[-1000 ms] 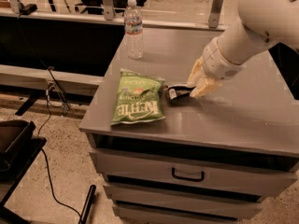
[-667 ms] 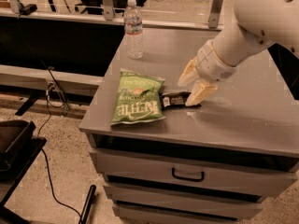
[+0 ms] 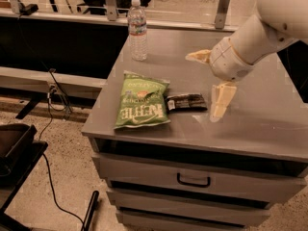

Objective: Move rxbar chocolate near green jalapeno chip bag

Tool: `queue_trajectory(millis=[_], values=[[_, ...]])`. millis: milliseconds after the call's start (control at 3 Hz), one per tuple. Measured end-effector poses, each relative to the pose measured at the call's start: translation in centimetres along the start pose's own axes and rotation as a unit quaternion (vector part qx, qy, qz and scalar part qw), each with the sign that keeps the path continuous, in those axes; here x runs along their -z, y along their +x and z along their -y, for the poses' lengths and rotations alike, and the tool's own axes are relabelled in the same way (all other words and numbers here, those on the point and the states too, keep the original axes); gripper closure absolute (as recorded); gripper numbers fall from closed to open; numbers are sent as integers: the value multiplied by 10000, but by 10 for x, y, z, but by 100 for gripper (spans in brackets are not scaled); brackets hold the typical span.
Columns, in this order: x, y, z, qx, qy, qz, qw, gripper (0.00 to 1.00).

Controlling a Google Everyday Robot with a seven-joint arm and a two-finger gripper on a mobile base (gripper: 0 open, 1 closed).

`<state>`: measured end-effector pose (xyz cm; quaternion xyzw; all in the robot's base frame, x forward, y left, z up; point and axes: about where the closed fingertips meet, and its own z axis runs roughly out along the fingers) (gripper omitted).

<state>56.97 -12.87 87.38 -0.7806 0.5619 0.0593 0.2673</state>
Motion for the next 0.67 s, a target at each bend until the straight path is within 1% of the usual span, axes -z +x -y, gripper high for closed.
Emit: queue_trajectory(millis=[333,667], values=[[16,27,0,-347,-35,264,9990,0],[20,27,4,-338,0,295,9990,0]])
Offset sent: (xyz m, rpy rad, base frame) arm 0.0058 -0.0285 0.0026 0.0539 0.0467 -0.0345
